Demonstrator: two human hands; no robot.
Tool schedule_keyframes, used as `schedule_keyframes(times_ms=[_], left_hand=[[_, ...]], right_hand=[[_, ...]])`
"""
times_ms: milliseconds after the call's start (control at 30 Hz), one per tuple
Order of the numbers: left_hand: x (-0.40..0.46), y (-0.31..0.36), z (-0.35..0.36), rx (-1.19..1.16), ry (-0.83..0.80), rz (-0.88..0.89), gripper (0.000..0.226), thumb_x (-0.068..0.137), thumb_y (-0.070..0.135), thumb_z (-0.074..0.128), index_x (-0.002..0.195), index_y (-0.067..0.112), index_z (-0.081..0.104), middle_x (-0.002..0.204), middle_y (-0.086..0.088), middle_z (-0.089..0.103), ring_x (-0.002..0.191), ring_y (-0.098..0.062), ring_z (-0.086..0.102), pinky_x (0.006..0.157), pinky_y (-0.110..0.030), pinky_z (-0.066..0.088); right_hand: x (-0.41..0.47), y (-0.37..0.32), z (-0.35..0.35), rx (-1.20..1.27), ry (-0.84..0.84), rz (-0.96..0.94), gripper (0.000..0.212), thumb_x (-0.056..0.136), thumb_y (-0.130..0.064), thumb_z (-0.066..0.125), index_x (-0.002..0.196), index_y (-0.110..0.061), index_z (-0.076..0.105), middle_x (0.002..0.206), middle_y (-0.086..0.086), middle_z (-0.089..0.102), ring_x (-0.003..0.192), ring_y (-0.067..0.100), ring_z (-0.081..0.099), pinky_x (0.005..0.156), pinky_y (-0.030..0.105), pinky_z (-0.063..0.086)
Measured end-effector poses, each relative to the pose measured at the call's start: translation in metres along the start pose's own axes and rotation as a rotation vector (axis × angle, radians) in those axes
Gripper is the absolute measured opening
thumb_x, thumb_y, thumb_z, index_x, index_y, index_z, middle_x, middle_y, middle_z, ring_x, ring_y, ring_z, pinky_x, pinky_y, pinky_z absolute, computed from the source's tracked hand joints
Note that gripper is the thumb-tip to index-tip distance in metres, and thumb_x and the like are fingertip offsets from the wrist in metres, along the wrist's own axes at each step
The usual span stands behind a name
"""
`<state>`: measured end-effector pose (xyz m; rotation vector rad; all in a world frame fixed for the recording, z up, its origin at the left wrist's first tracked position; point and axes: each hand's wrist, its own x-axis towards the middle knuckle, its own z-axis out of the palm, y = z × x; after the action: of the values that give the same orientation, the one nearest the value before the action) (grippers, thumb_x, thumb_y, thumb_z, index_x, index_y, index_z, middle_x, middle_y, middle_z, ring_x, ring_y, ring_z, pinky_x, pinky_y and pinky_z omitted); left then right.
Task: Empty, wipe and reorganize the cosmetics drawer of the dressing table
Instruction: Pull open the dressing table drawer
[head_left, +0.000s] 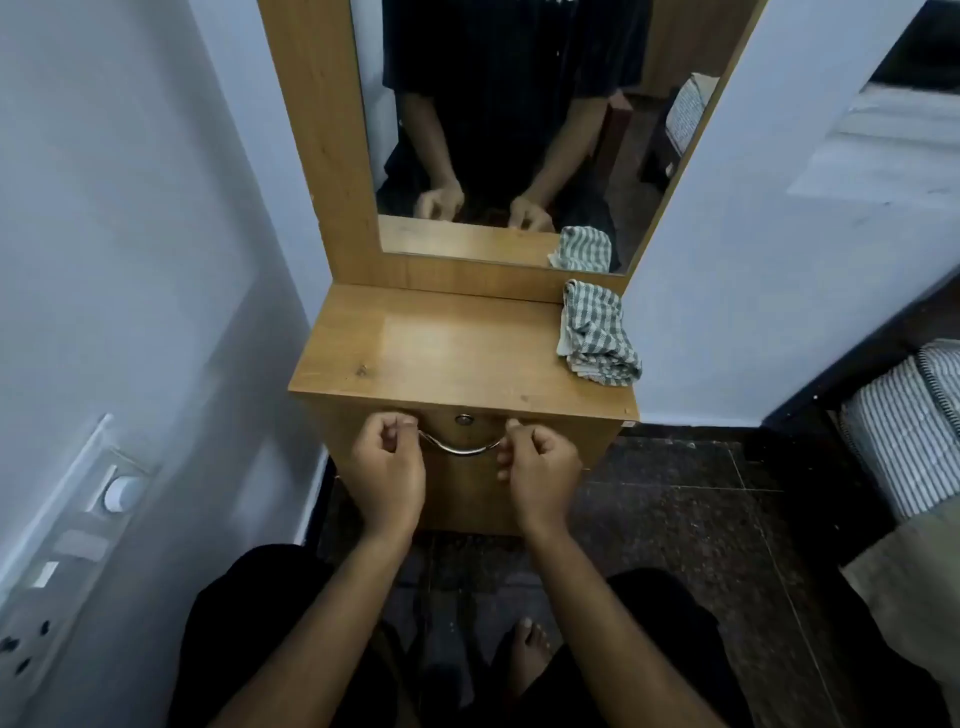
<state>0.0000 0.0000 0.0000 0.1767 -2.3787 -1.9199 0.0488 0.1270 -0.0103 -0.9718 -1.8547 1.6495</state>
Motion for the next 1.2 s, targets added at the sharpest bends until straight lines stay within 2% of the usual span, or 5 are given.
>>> schedule_keyframes(times_ms=[133, 400, 533, 800, 1200], left_hand=[[0.015, -0.036, 0.01, -0.138, -0.124, -0.36, 0.012, 0.085, 0.028, 0.062, 0.075, 0.022, 0.066, 0.071, 0.003, 0.073, 0.084, -0.032, 0.073, 0.087, -0.05, 0.056], [0.022, -0.04, 0.014, -0.232, -0.212, -0.427, 0.018, 0.096, 0.015, 0.066, 0.08, 0.007, 0.068, 0.065, -0.004, 0.07, 0.064, -0.021, 0.067, 0.064, -0.031, 0.055], [0.022, -0.041, 0.013, -0.273, -0.177, -0.465, 0.017, 0.095, 0.01, 0.067, 0.079, 0.006, 0.068, 0.062, -0.004, 0.07, 0.058, -0.018, 0.066, 0.054, -0.024, 0.056], [0.021, -0.036, 0.016, -0.367, -0.272, -0.633, 0.01, 0.095, 0.016, 0.067, 0.088, 0.01, 0.066, 0.077, -0.008, 0.07, 0.067, -0.016, 0.07, 0.064, -0.026, 0.061], [-0.023, -0.038, -0.001, -0.307, -0.231, -0.523, 0.013, 0.098, 0.01, 0.062, 0.085, 0.006, 0.064, 0.072, -0.01, 0.068, 0.051, -0.009, 0.066, 0.052, -0.021, 0.056]], right_hand=[[0.002, 0.019, 0.01, 0.008, -0.024, 0.284, 0.025, 0.09, -0.034, 0.072, 0.073, -0.016, 0.074, 0.064, 0.003, 0.074, 0.067, 0.025, 0.074, 0.07, 0.046, 0.057], [0.007, 0.017, 0.022, 0.375, 0.034, 0.482, 0.012, 0.081, 0.01, 0.074, 0.09, 0.004, 0.07, 0.078, 0.014, 0.073, 0.048, 0.009, 0.063, 0.046, 0.017, 0.05], [0.009, 0.017, 0.025, 0.404, 0.049, 0.512, 0.012, 0.08, 0.008, 0.076, 0.086, 0.001, 0.067, 0.074, 0.017, 0.069, 0.048, 0.012, 0.06, 0.044, 0.017, 0.049], [0.009, 0.021, 0.028, 0.461, 0.089, 0.499, 0.023, 0.081, 0.01, 0.074, 0.082, -0.006, 0.059, 0.07, 0.013, 0.068, 0.046, 0.01, 0.062, 0.045, 0.018, 0.052], [-0.03, 0.037, 0.014, 0.47, 0.079, 0.526, 0.022, 0.081, 0.006, 0.075, 0.082, -0.009, 0.058, 0.072, 0.01, 0.069, 0.054, 0.012, 0.065, 0.053, 0.021, 0.055]])
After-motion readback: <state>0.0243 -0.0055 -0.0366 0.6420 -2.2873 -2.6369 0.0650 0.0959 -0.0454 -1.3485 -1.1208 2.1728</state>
